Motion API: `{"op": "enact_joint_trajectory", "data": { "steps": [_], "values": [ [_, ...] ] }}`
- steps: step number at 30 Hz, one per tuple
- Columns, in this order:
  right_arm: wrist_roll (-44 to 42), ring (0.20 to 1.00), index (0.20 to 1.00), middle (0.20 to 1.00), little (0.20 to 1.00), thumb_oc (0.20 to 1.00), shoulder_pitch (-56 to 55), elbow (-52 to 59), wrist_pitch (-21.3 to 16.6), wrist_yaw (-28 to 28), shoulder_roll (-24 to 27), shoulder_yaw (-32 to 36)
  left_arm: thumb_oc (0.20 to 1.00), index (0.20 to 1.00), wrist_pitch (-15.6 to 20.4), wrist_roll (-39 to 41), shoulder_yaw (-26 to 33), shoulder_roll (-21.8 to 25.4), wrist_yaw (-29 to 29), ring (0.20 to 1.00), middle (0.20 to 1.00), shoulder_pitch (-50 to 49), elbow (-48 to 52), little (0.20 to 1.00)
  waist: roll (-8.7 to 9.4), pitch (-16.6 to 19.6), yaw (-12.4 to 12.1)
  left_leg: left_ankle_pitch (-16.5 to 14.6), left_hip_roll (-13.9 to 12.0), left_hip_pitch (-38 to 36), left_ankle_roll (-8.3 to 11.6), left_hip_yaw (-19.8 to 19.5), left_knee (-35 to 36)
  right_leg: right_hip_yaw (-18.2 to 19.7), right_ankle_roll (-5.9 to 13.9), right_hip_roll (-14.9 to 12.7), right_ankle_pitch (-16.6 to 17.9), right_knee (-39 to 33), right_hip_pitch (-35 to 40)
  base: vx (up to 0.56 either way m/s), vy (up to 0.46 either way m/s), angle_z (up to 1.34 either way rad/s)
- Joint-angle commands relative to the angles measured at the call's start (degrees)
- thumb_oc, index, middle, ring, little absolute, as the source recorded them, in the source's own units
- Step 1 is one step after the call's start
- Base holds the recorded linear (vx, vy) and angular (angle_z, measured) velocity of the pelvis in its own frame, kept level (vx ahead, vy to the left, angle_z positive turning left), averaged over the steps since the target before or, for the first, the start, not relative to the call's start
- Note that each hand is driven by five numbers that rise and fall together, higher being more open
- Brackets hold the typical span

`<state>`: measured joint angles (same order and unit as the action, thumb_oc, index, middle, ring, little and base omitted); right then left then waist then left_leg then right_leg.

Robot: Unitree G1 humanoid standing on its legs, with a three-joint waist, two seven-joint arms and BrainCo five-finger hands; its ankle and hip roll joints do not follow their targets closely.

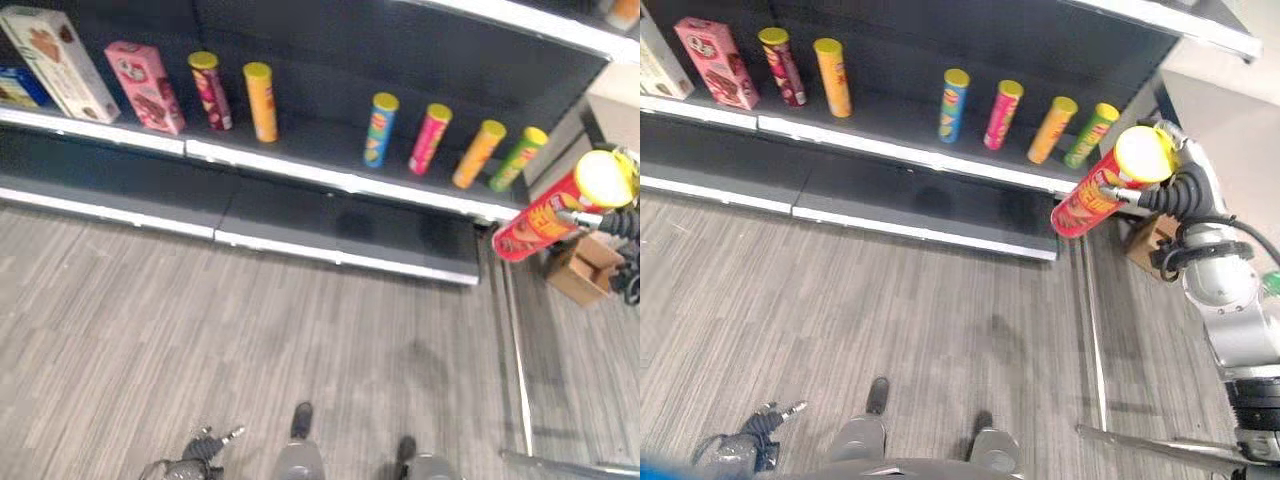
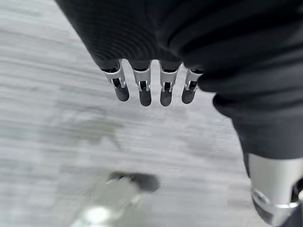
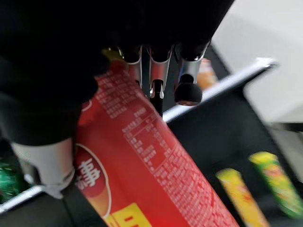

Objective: Put the goods on the table back onto the shelves and tidy them up.

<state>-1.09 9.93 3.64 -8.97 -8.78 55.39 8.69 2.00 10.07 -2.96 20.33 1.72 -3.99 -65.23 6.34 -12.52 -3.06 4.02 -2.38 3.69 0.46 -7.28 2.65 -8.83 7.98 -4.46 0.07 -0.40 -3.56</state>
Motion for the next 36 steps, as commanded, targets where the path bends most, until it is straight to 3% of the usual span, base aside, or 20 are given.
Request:
{"op": "enact_joint_trajectory", "data": {
  "steps": [1, 3, 6, 8, 9, 11, 14, 16, 18, 20, 21, 22, 23, 24, 26, 27, 29, 30, 31, 36],
  "values": [
    [-1.4, 0.2, 0.2, 0.2, 0.2, 0.2, 5.4, 0.3, -2.2, -1.8, 3.0, 2.4, 1.0, 1.0, -0.2, 0.5, 0.1, 0.8, -0.5, 1.0, 1.0, -0.7, -0.3, 1.0, 1.24, 0.7, -1.0, -3.7, -0.2, -0.3, 2.81, 3.2, 0.6, -2.9, -0.72, 1.3, -1.2, 2.5, -1.8, 0.11, 0.069, 0.29],
    [-0.9, 0.2, 0.2, 0.2, 0.2, 0.2, 7.1, 0.6, -2.0, -1.5, 2.9, -0.2, 1.0, 1.0, -0.3, 1.0, 0.5, -0.3, -0.5, 1.0, 1.0, -0.6, 0.3, 1.0, 1.68, 0.2, -1.0, -4.7, 1.8, -1.4, 2.52, 3.0, 0.1, -4.5, -0.84, 2.5, -0.3, -0.4, -2.3, 0.16, 0.057, -0.08],
    [-1.3, 0.2, 0.2, 0.2, 0.2, 0.2, 9.2, 2.7, -2.3, -0.8, 1.1, -2.8, 1.0, 1.0, 0.1, 2.9, 2.2, -1.9, -0.3, 1.0, 1.0, -1.8, 1.8, 1.0, 1.97, 0.2, -1.6, -8.3, 3.8, -1.2, 1.95, 3.1, -5.0, -2.8, -1.45, 2.9, 0.9, -3.4, 0.1, 0.18, 0.01, -0.01],
    [-2.2, 0.2, 0.2, 0.2, 0.2, 0.2, 9.6, 3.9, -2.5, -0.2, -0.8, -3.7, 1.0, 1.0, 0.1, 3.7, 2.2, -2.5, -0.1, 1.0, 1.0, -2.4, 2.5, 1.0, 1.79, -0.1, -2.0, -11.1, 4.6, 0.2, 2.37, 3.1, -11.3, -2.4, -1.81, 2.7, 0.8, -3.9, 1.4, 0.14, 0.036, -0.05],
    [-0.6, 0.2, 0.2, 0.2, 0.2, 0.2, 9.7, 4.9, -2.2, 0.3, -1.8, -5.5, 1.0, 1.0, 0.2, 4.8, 2.2, -3.1, 0.3, 1.0, 1.0, -2.3, 4.1, 1.0, 1.28, -1.4, -2.8, -12.0, 4.0, 4.9, 3.76, 3.0, -19.1, -2.1, -2.15, 2.2, -0.4, -4.5, 3.6, 0.22, 0.136, 0.07],
    [-0.1, 0.2, 0.2, 0.2, 0.2, 0.2, 9.2, 6.6, -2.2, 1.2, -4.4, -6.9, 1.0, 1.0, 0.3, 5.4, 2.1, -3.2, 0.4, 1.0, 1.0, -2.5, 4.2, 1.0, 0.81, -0.7, -3.2, -9.7, 1.4, 5.8, 3.91, 0.7, -14.1, -1.1, -1.88, 1.7, -1.4, -4.5, 4.1, 0.23, 0.198, -0.04],
    [0.1, 0.2, 0.2, 0.2, 0.2, 0.2, 9.4, 6.7, -2.3, 1.2, -6.0, -8.4, 1.0, 1.0, 0.3, 6.8, 2.1, -3.2, 1.1, 1.0, 1.0, -2.3, 3.9, 1.0, 0.11, -0.5, -3.4, -2.7, -4.5, 7.7, 5.19, -3.3, -6.2, -0.1, -1.95, 0.9, -3.9, -3.5, 4.4, 0.18, 0.224, -0.28],
    [0.4, 0.2, 0.2, 0.2, 0.2, 0.2, 9.3, 6.6, -2.3, 0.6, -6.1, -8.9, 1.0, 1.0, 0.6, 8.4, 2.2, -3.2, 1.8, 1.0, 1.0, -2.5, 4.1, 1.0, -0.26, -0.6, -3.5, -0.5, -8.2, 9.6, 6.11, -4.4, -2.3, 0.5, -1.5, -0.3, -5.9, -2.4, 5.3, 0.23, 0.315, -0.09],
    [0.2, 0.2, 0.2, 0.2, 0.2, 0.2, 9.0, 6.5, -2.1, 0.5, -6.6, -8.9, 1.0, 1.0, 0.7, 8.5, 2.1, -3.3, 2.0, 1.0, 1.0, -2.6, 3.4, 1.0, -1.04, -0.3, -3.4, 1.7, -11.0, 11.5, 7.26, -3.7, 0.9, 1.0, -0.79, -1.5, -8.1, -1.6, 7.3, 0.31, 0.423, 0.05],
    [-0.1, 0.2, 0.2, 0.2, 0.2, 0.2, 8.8, 6.6, -1.9, 0.3, -7.2, -9.2, 1.0, 1.0, 0.5, 8.0, 2.0, -3.2, 2.4, 1.0, 1.0, -2.7, 2.7, 1.0, -1.75, -0.1, -3.9, 3.0, -12.2, 13.4, 8.02, -1.9, 1.2, 1.2, -0.01, -3.2, -9.4, -1.2, 10.0, 0.45, 0.603, 0.01],
    [0.6, 0.2, 0.2, 0.2, 0.2, 0.2, 8.6, 7.2, -1.4, 0.8, -7.9, -9.5, 1.0, 1.0, 0.3, 6.9, 2.1, -3.1, 2.5, 1.0, 1.0, -2.8, 1.7, 1.0, -2.83, 1.4, -4.7, 3.8, -12.6, 11.9, 8.75, -1.4, 1.3, 1.3, 1.44, -4.9, -9.8, -0.9, 12.1, 0.41, 0.565, 0.05],
    [0.6, 0.2, 0.2, 0.2, 0.2, 0.2, 8.6, 7.2, -1.3, 0.8, -7.9, -9.4, 1.0, 1.0, 0.3, 6.9, 2.1, -3.1, 2.5, 1.0, 1.0, -2.8, 1.7, 1.0, -2.81, 1.3, -4.7, 3.8, -12.6, 11.9, 8.75, -1.3, 1.3, 1.3, 1.44, -4.9, -9.8, -0.9, 12.2, 0.66, 0.974, -0.23],
    [2.7, 0.2, 0.2, 0.2, 0.2, 0.2, 7.8, 7.0, 0.1, 2.3, -10.2, -9.7, 1.0, 1.0, -0.2, 5.1, 2.4, -2.4, 2.0, 1.0, 1.0, -2.3, 1.9, 1.0, -1.74, 2.4, -5.2, 2.8, -9.7, 10.3, 7.91, 1.6, -1.3, 1.1, 3.07, -9.8, -5.4, 2.0, 11.3, 0.37, 0.575, -0.27],
    [2.7, 0.2, 0.2, 0.2, 0.2, 0.2, 7.8, 7.0, 0.1, 2.3, -10.2, -9.7, 1.0, 1.0, -0.2, 5.1, 2.4, -2.4, 2.0, 1.0, 1.0, -2.3, 1.9, 1.0, -1.68, 2.5, -5.3, 2.8, -9.7, 10.3, 7.89, 1.6, -1.3, 1.2, 3.09, -9.8, -5.4, 2.0, 11.2, 0.44, 0.713, -0.43],
    [2.5, 0.2, 0.2, 0.2, 0.2, 0.2, 8.6, 6.6, 0.4, 2.3, -11.3, -10.9, 1.0, 1.0, -0.3, 4.2, 2.2, -0.8, 1.4, 1.0, 1.0, -1.7, 1.8, 1.0, -0.44, 2.2, -5.3, 1.9, -8.5, 9.5, 6.93, 3.9, -1.4, 0.6, 3.14, -11.4, 1.0, 4.4, 8.6, 0.13, 0.283, -0.23],
    [2.5, 0.2, 0.2, 0.2, 0.2, 0.2, 8.7, 6.5, 0.3, 2.3, -11.4, -11.0, 1.0, 1.0, -0.3, 4.2, 2.2, -0.7, 1.4, 1.0, 1.0, -1.7, 1.8, 1.0, -0.3, 2.3, -5.4, 1.9, -8.4, 9.6, 6.86, 4.0, -1.4, 0.8, 3.22, -11.5, 1.1, 4.4, 8.4, 0.14, 0.363, -0.18],
    [2.0, 0.2, 0.2, 0.2, 0.2, 0.2, 9.8, 6.7, 0.2, 2.3, -11.3, -11.3, 1.0, 1.0, -0.5, 2.4, 1.1, 1.0, 1.1, 1.0, 1.0, -0.8, 2.2, 1.0, 0.55, 1.9, -5.4, 0.7, -6.8, 9.9, 5.1, 4.9, -1.9, -0.5, 3.19, -12.1, 5.3, 6.4, 6.9, 0.11, 0.306, -0.07],
    [2.0, 0.2, 0.2, 0.2, 0.2, 0.2, 9.9, 6.7, 0.2, 2.3, -11.3, -11.3, 1.0, 1.0, -0.5, 2.4, 1.1, 1.0, 1.1, 1.0, 1.0, -0.8, 2.2, 1.0, 0.61, 1.9, -5.4, 0.6, -6.7, 10.0, 5.05, 4.9, -2.1, -0.5, 3.25, -12.2, 5.3, 6.4, 6.9, 0.11, 0.263, 0.21],
    [2.3, 0.2, 0.2, 0.2, 0.2, 0.2, 10.5, 6.7, -0.1, 2.0, -10.6, -11.6, 1.0, 1.0, -0.7, 0.1, -0.1, 1.6, 1.8, 1.0, 1.0, 0.2, 1.3, 1.0, 1.23, 1.6, -5.0, -0.7, -5.2, 10.2, 3.99, 4.7, -2.7, 0.0, 2.88, -11.8, 7.0, 7.8, 6.3, 0.12, 0.244, 0.22],
    [2.0, 0.2, 0.2, 0.2, 0.2, 0.2, 9.6, 8.1, 0.1, 2.9, -10.4, -11.3, 1.0, 1.0, -0.7, -1.2, -0.9, 1.1, 1.8, 1.0, 1.0, 0.4, 0.8, 1.0, 0.62, 1.4, -3.6, -2.1, -2.7, 8.2, 2.33, 5.0, -2.1, 0.1, 2.54, -9.7, 7.3, 5.6, 3.4, 0.12, 0.21, 0.19]
  ]
}}
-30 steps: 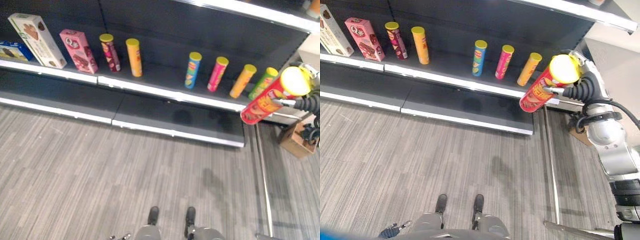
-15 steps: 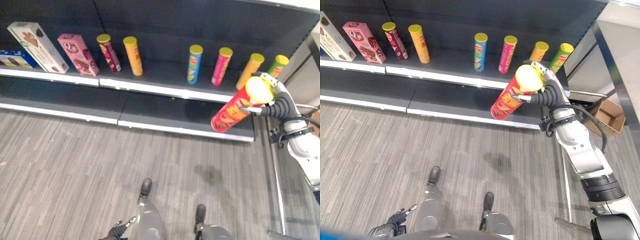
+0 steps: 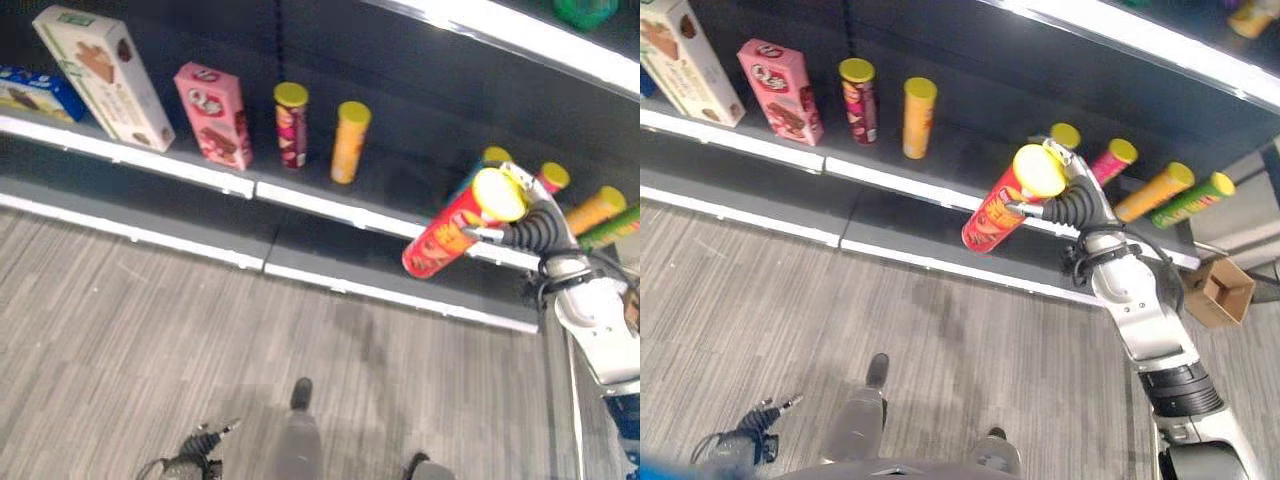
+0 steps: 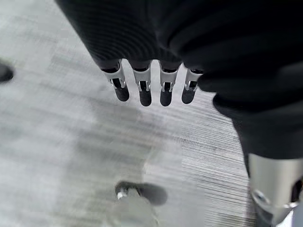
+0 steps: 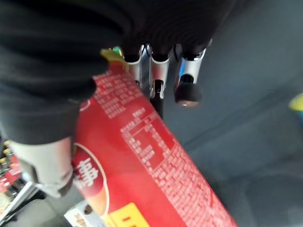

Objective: Put the goods on the table back onto the shelves and tidy them up.

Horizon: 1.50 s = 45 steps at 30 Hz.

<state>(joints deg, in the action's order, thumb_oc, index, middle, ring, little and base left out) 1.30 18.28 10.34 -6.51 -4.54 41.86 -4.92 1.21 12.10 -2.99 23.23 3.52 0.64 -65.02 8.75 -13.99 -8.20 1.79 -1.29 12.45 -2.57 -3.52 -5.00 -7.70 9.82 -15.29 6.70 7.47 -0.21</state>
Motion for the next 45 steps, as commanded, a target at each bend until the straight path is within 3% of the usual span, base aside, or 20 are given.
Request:
{"op": "enact_joint_trajectory", "data": {
  "steps": [1, 2, 4, 6, 10, 26, 29, 31, 33, 35, 37, 39, 41, 45],
  "values": [
    [-0.5, 0.2, 0.2, 0.2, 0.2, 0.2, 1.1, 1.4, -2.2, -1.2, 3.0, 2.2, 1.0, 1.0, 0.0, -3.0, -0.9, -2.0, 0.0, 1.0, 1.0, -4.2, 0.7, 1.0, -2.05, 2.7, 1.7, -0.2, -3.6, -1.1, 5.15, 1.2, 5.7, -1.0, 0.63, 1.7, -0.2, -3.0, -0.7, 0.08, 0.18, -0.06],
    [-0.4, 0.2, 0.2, 0.2, 0.2, 0.2, 0.6, 1.0, -2.2, -1.0, 2.8, 1.9, 1.0, 1.0, 0.2, -3.2, -1.2, -2.5, -0.2, 1.0, 1.0, -4.3, 1.2, 1.0, -2.55, 2.1, 2.2, -0.8, -2.9, -2.2, 4.65, 1.1, 6.0, -0.5, 0.44, 3.2, -2.3, -5.0, -2.2, 0.07, 0.155, -0.03],
    [-0.3, 0.2, 0.2, 0.2, 0.2, 0.2, 0.0, 0.0, -2.0, -0.9, 2.4, 1.4, 1.0, 1.0, 0.5, -2.7, -1.2, -3.1, -0.2, 1.0, 1.0, -4.1, 2.3, 1.0, -3.45, 0.5, 3.1, -1.4, -1.6, -4.0, 3.97, 0.9, 6.0, 1.1, 0.61, 4.9, -3.4, -6.9, -4.9, 0.07, 0.144, -0.1],
    [-0.3, 0.2, 0.2, 0.2, 0.2, 0.2, 0.0, -0.5, -2.2, -1.1, 2.4, 1.1, 1.0, 1.0, 0.7, -2.3, -1.3, -3.3, 0.0, 1.0, 1.0, -3.8, 3.0, 1.0, -3.85, -0.7, 3.9, -1.7, -1.1, -4.4, 3.86, 0.5, 5.6, 2.7, 0.82, 5.4, -2.8, -7.4, -7.0, 0.03, 0.045, -0.02],
    [1.9, 0.2, 0.2, 0.2, 0.2, 0.2, -0.6, -1.5, -1.6, -2.0, 2.1, 1.0, 1.0, 1.0, 0.8, -1.9, -1.1, -3.5, 0.3, 1.0, 1.0, -3.4, 3.2, 1.0, -3.49, -1.8, 3.9, -2.4, 0.3, -3.9, 4.27, -0.1, 4.1, 2.4, 0.86, 5.0, -3.2, -8.4, -6.1, 0.04, -0.064, 0.26],
    [9.2, 0.2, 0.2, 0.2, 0.2, 0.2, 9.7, -8.6, 0.6, -3.2, 0.5, -11.3, 1.0, 1.0, 0.2, -0.9, -1.8, -5.8, 1.3, 1.0, 1.0, -6.5, 1.4, 1.0, -5.17, 0.2, 0.4, -2.2, -1.7, -5.5, 6.27, -1.7, 6.1, -3.2, 0.08, 5.2, -5.6, -9.7, -2.4, 0.08, -0.082, 0.16],
    [7.9, 0.2, 0.2, 0.2, 0.2, 0.2, 11.4, -9.3, 0.1, -3.4, -0.2, -12.7, 1.0, 1.0, 0.2, 1.4, -1.2, -5.9, 0.9, 1.0, 1.0, -7.5, 2.7, 1.0, -4.48, -0.4, -0.3, -4.5, -2.1, -4.4, 6.5, -2.8, 1.4, -2.0, -1.04, 6.2, -7.6, -8.5, -2.7, 0.08, -0.149, 0.05],
    [6.9, 0.2, 0.2, 0.2, 0.2, 0.2, 12.8, -9.3, 0.0, -3.8, -0.9, -13.3, 1.0, 1.0, 0.1, 3.2, -1.0, -6.0, 1.0, 1.0, 1.0, -8.1, 4.2, 1.0, -3.77, -2.0, -1.4, -6.2, -1.4, -1.6, 7.17, -4.4, -5.7, -1.2, -2.3, 7.0, -8.7, -8.2, -2.3, 0.0, -0.122, 0.02],
    [6.2, 0.2, 0.2, 0.2, 0.2, 0.2, 14.6, -9.7, -0.4, -4.8, -0.9, -13.7, 1.0, 1.0, 0.2, 4.6, -1.4, -6.1, 1.8, 1.0, 1.0, -7.4, 4.9, 1.0, -3.17, -4.8, -3.2, -4.4, 0.6, 4.0, 8.74, -9.2, -15.7, -1.0, -3.34, 7.4, -9.4, -8.0, -1.6, -0.02, -0.11, 0.06],
    [5.6, 0.2, 0.2, 0.2, 0.2, 0.2, 15.9, -10.9, 0.2, -5.6, 0.2, -13.3, 1.0, 1.0, 0.0, 6.0, -1.6, -6.9, 1.8, 1.0, 1.0, -7.3, 4.2, 1.0, -2.86, -4.8, -4.0, -4.9, 1.1, 6.7, 8.84, -12.2, -12.6, -1.3, -3.13, 8.0, -10.6, -8.9, 0.3, 0.18, -0.006, 0.1],
    [4.8, 0.2, 0.2, 0.2, 0.2, 0.2, 16.4, -12.0, 0.2, -6.5, 0.0, -12.9, 1.0, 1.0, -0.2, 6.2, -1.6, -7.2, 1.5, 1.0, 1.0, -7.9, 3.1, 1.0, -3.47, -4.1, -5.0, -0.8, 0.5, 9.7, 9.02, -13.4, -6.7, -1.5, -2.92, 8.7, -11.8, -9.9, 2.8, 0.35, 0.121, 0.2],
    [4.8, 0.2, 0.2, 0.2, 0.2, 0.2, 15.7, -13.8, 0.5, -8.1, 0.2, -11.9, 1.0, 1.0, -0.5, 5.6, -1.1, -6.9, 1.7, 1.0, 1.0, -8.4, 1.0, 1.0, -3.64, -3.2, -6.6, 2.3, -0.9, 12.2, 9.74, -12.2, 0.0, -0.9, -2.53, 8.8, -13.5, -11.2, 6.3, 0.41, 0.219, 0.16],
    [6.2, 0.2, 0.2, 0.2, 0.2, 0.2, 16.1, -13.5, 1.3, -7.6, 0.3, -12.7, 1.0, 1.0, -0.5, 5.5, 0.0, -6.9, 1.8, 1.0, 1.0, -8.8, -0.7, 1.0, -3.87, -2.0, -7.2, 3.6, -1.0, 11.0, 9.07, -10.4, 0.0, -0.2, -1.71, 7.8, -14.1, -10.3, 7.2, 0.4, 0.338, -0.22],
    [9.3, 0.2, 0.2, 0.2, 0.2, 0.2, 17.9, -13.4, 2.3, -7.9, 0.8, -12.5, 1.0, 1.0, -0.1, 4.3, -0.1, -5.4, 1.7, 1.0, 1.0, -7.6, 1.2, 1.0, -3.51, -1.8, -7.3, 1.8, 0.7, 9.9, 7.46, -6.5, -1.3, 0.8, -0.32, 4.6, -12.2, -7.3, 3.4, 0.23, 0.288, -0.9]
  ]
}}
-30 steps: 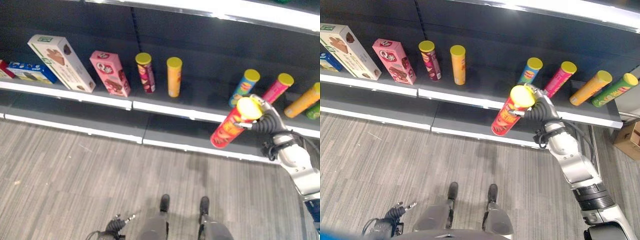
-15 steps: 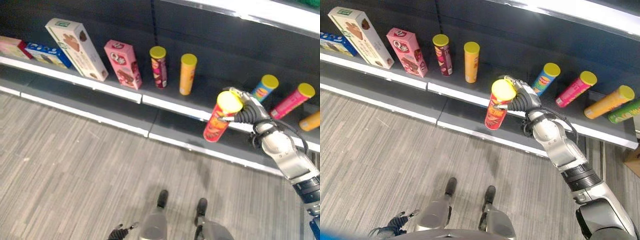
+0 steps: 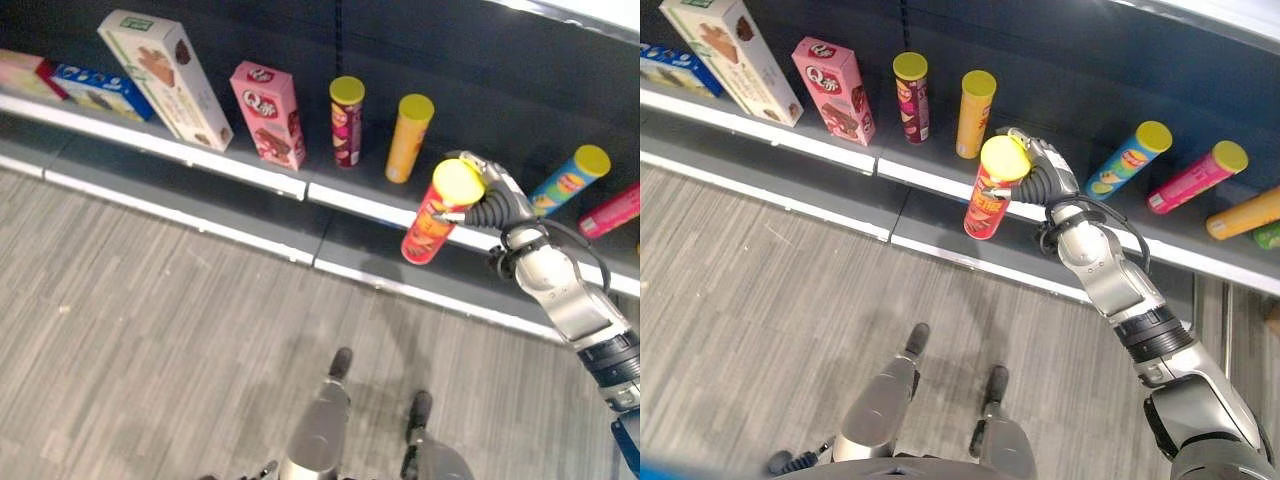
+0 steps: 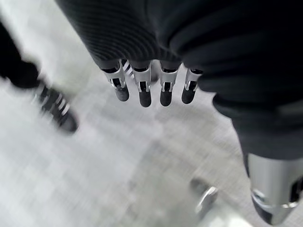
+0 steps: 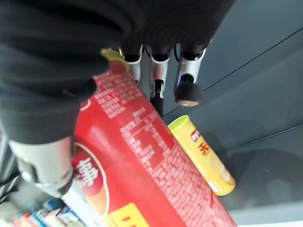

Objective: Put the goods on the table back onto the shelves and tidy them up.

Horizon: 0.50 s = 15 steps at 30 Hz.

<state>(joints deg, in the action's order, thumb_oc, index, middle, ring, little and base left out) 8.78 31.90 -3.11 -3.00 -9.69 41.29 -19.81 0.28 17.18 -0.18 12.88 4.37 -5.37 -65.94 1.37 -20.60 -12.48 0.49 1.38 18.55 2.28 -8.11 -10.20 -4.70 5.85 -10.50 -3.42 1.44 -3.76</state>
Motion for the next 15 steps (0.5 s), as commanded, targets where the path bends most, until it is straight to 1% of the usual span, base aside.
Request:
{"op": "enact_joint_trajectory", "data": {
  "steps": [1, 2, 3, 4, 5, 6, 8, 10, 11, 12, 14, 15],
  "values": [
    [2.3, 0.2, 0.2, 0.2, 0.2, 0.2, 6.0, -1.6, -0.9, -3.6, 1.5, 2.0, 1.0, 1.0, 1.2, -0.6, -3.8, 5.4, 1.1, 1.0, 1.0, -1.1, 3.5, 1.0, 4.05, 4.5, -2.9, 2.7, -2.2, 3.3, 2.05, -0.7, 4.7, -2.6, 3.73, -0.7, -0.9, -0.3, 5.2, 0.15, 0.239, -0.12],
    [3.1, 0.2, 0.2, 0.2, 0.2, 0.2, 7.8, -3.0, -0.6, -4.3, 1.5, 1.2, 1.0, 1.0, 1.3, -1.6, -5.0, 6.0, 1.1, 1.0, 1.0, -0.8, 4.1, 1.0, 4.15, 4.3, -2.5, 2.3, -2.3, 2.9, 1.57, 0.1, 5.2, -3.6, 4.06, -1.1, 0.3, 0.1, 4.4, 0.09, 0.209, -0.38],
    [5.2, 0.2, 0.2, 0.2, 0.2, 0.2, 9.3, -4.9, -0.2, -6.2, 1.2, 0.8, 1.0, 1.0, 1.4, -2.8, -6.4, 6.1, 1.4, 1.0, 1.0, -0.5, 4.7, 1.0, 4.1, 4.1, -2.1, 1.4, -2.3, 2.4, 0.81, 0.9, 5.1, -4.9, 4.5, -1.9, 1.5, 0.7, 3.5, 0.04, 0.129, -0.5],
    [5.3, 0.2, 0.2, 0.2, 0.2, 0.2, 9.4, -5.0, -0.2, -6.2, 1.2, 0.7, 1.0, 1.0, 1.4, -2.8, -6.4, 6.1, 1.4, 1.0, 1.0, -0.5, 4.7, 1.0, 4.1, 4.1, -2.1, 1.4, -2.3, 2.4, 0.8, 1.0, 5.1, -4.8, 4.51, -1.9, 1.5, 0.7, 3.5, 0.02, 0.103, -0.58],
    [7.7, 0.2, 0.2, 0.2, 0.2, 0.2, 10.9, -7.4, 0.4, -8.2, 1.2, 0.2, 1.0, 1.0, 1.7, -2.7, -6.9, 5.9, 1.8, 1.0, 1.0, -0.2, 4.9, 1.0, 4.05, 3.9, -2.0, 1.2, -2.4, 2.3, 0.58, 1.3, 5.2, -5.3, 4.77, -2.2, 2.3, 0.7, 3.2, 0.0, 0.031, -0.33],
    [7.7, 0.2, 0.2, 0.2, 0.2, 0.2, 11.0, -7.5, 0.4, -8.2, 1.2, 0.1, 1.0, 1.0, 1.7, -2.7, -6.9, 5.8, 1.8, 1.0, 1.0, -0.1, 4.8, 1.0, 4.03, 3.9, -2.0, 1.2, -2.4, 2.3, 0.57, 1.4, 5.2, -5.2, 4.78, -2.2, 2.3, 0.7, 3.2, 0.0, 0.04, -0.29],
    [11.2, 0.2, 0.2, 0.2, 0.2, 0.2, 12.4, -9.2, 1.4, -9.7, 1.3, -0.8, 1.0, 1.0, 1.8, -3.1, -7.5, 5.7, 2.2, 1.0, 1.0, 0.4, 4.9, 1.0, 3.89, 3.7, -1.8, 1.4, -2.5, 2.3, 0.43, 1.6, 5.7, -5.4, 4.86, -2.2, 2.7, 0.6, 2.8, 0.0, 0.021, -0.17],
    [15.0, 0.2, 0.2, 0.2, 0.2, 0.2, 13.0, -10.2, 2.5, -12.3, 1.4, -0.4, 1.0, 1.0, 2.1, -3.1, -7.9, 5.4, 2.9, 1.0, 1.0, 0.6, 5.1, 1.0, 3.75, 3.4, -1.8, 1.6, -2.6, 2.4, 0.52, 1.6, 6.2, -5.8, 4.91, -2.2, 2.6, 0.6, 2.3, 0.0, 0.006, -0.04],
    [18.4, 0.2, 0.2, 0.2, 0.2, 0.2, 13.6, -11.4, 4.0, -14.4, 1.8, -0.6, 1.0, 1.0, 2.3, -3.0, -8.1, 5.2, 3.8, 1.0, 1.0, 0.8, 5.3, 1.0, 3.74, 3.1, -1.8, 1.6, -2.7, 2.6, 0.58, 1.7, 6.3, -6.1, 5.03, -2.2, 2.7, 0.4, 2.0, 0.0, 0.0, 0.0],
    [18.5, 0.2, 0.2, 0.2, 0.2, 0.2, 13.6, -11.5, 4.0, -14.4, 1.8, -0.6, 1.0, 1.0, 2.3, -3.0, -8.1, 5.2, 3.8, 1.0, 1.0, 0.8, 5.3, 1.0, 3.72, 3.1, -1.8, 1.6, -2.7, 2.6, 0.58, 1.7, 6.3, -6.1, 5.03, -2.2, 2.7, 0.4, 2.0, 0.0, 0.0, 0.0],
    [20.8, 0.2, 0.2, 0.2, 0.2, 0.2, 14.5, -13.6, 5.3, -16.5, 1.6, -0.8, 1.0, 1.0, 2.6, -2.8, -8.4, 4.8, 4.9, 1.0, 1.0, 1.1, 5.1, 1.0, 3.73, 2.7, -1.9, 1.5, -2.9, 2.7, 0.63, 1.8, 6.2, -6.7, 5.21, -2.3, 3.2, 0.2, 1.8, -0.02, -0.013, -0.03],
    [20.2, 0.2, 0.2, 0.2, 0.2, 0.2, 14.9, -15.3, 5.9, -17.8, 0.8, -0.4, 1.0, 1.0, 2.7, -2.5, -8.6, 4.7, 5.5, 1.0, 1.0, 1.3, 4.7, 1.0, 3.72, 2.5, -2.1, 1.5, -3.1, 2.9, 0.74, 1.9, 6.1, -7.4, 5.35, -2.5, 3.8, -0.1, 1.6, -0.03, -0.023, -0.08]
  ]
}}
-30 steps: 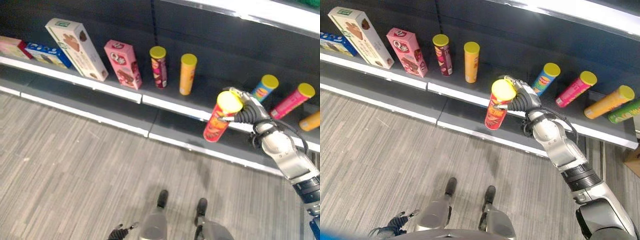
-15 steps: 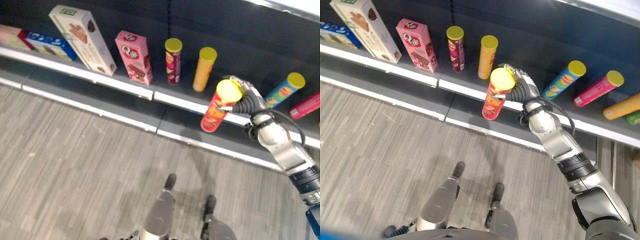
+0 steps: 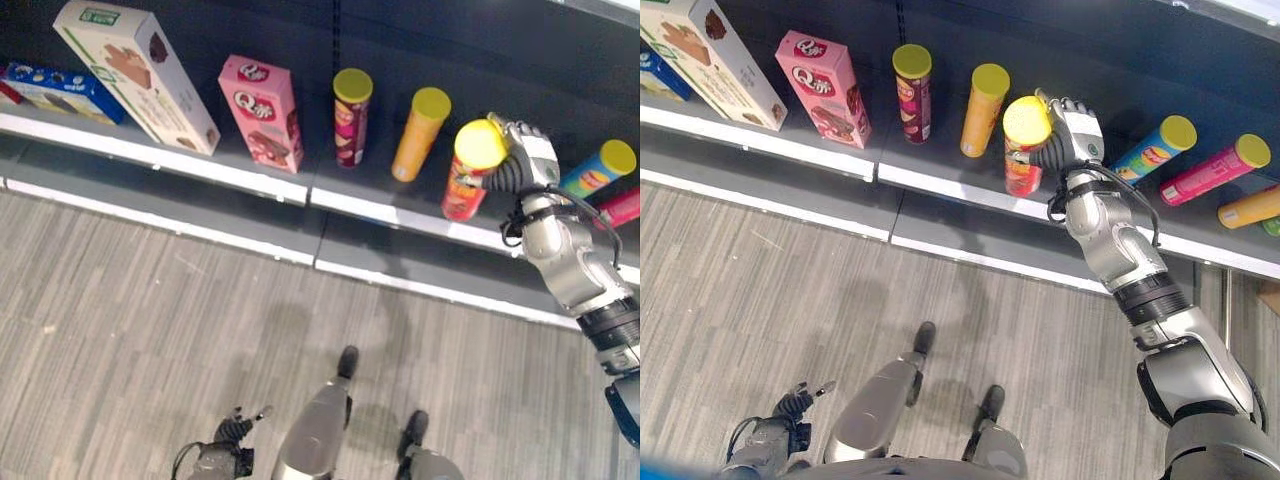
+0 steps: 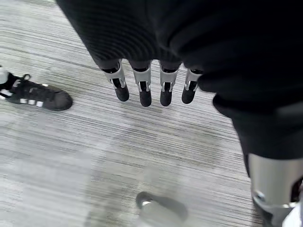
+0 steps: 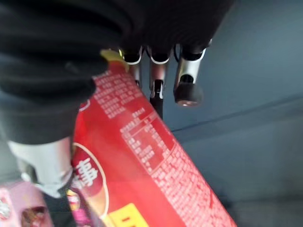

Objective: Put the goods on the table back onto the shelves and tidy them up.

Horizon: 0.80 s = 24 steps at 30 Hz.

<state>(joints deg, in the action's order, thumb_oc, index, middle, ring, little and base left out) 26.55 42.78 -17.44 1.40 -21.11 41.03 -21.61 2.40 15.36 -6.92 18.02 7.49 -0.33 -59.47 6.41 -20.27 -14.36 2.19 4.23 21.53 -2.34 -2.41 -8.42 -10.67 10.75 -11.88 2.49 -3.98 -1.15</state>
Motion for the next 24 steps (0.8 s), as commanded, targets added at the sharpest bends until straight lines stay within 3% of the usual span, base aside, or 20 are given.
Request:
{"op": "enact_joint_trajectory", "data": {
  "steps": [1, 6, 12, 24],
  "values": [
    [2.4, 0.2, 0.2, 0.2, 0.2, 0.2, 4.1, -1.1, 1.5, -6.5, 1.0, 1.3, 1.0, 1.0, 0.6, -0.6, -1.8, -0.5, 2.4, 1.0, 1.0, -3.7, -1.8, 1.0, -1.31, 2.2, -0.2, -0.2, -6.0, -0.1, 5.36, -3.8, 4.4, -1.5, 0.46, -1.1, -2.0, 5.2, -1.0, -0.03, -0.03, -0.11],
    [0.2, 0.2, 0.2, 0.2, 0.2, 0.2, 7.7, -7.5, 1.6, -7.5, 0.2, -1.3, 1.0, 1.0, 1.1, 0.0, -2.7, -0.6, 2.7, 1.0, 1.0, -3.4, -2.4, 1.0, -1.31, 2.0, -1.0, 0.3, -6.6, 0.1, 5.72, -3.5, 5.1, -3.0, 0.7, -1.4, -0.9, 4.1, -1.2, -0.01, -0.017, -0.05],
    [-2.7, 0.2, 0.2, 0.2, 0.2, 0.2, 12.3, -10.5, 2.0, -7.4, -0.6, -4.2, 1.0, 1.0, 1.4, 2.0, -3.6, -0.8, 3.5, 1.0, 1.0, -2.8, -2.0, 1.0, -1.67, 2.6, -1.3, 0.8, -6.5, -0.4, 6.08, -3.5, 5.9, -2.8, 0.61, -1.2, -1.9, 4.2, -0.7, 0.01, -0.009, 0.05],
    [-9.5, 0.2, 0.2, 0.2, 0.2, 0.2, 12.2, -14.5, 1.6, -6.8, -3.0, -2.9, 1.0, 1.0, 0.9, 1.6, -4.4, -0.9, 3.2, 1.0, 1.0, -2.2, -3.2, 1.0, -2.05, 4.2, -0.5, 1.0, -6.1, -1.9, 5.89, -4.3, 7.2, -3.6, 0.66, -1.4, -3.0, 6.4, 0.0, 0.01, -0.004, 0.05]
  ]
}}
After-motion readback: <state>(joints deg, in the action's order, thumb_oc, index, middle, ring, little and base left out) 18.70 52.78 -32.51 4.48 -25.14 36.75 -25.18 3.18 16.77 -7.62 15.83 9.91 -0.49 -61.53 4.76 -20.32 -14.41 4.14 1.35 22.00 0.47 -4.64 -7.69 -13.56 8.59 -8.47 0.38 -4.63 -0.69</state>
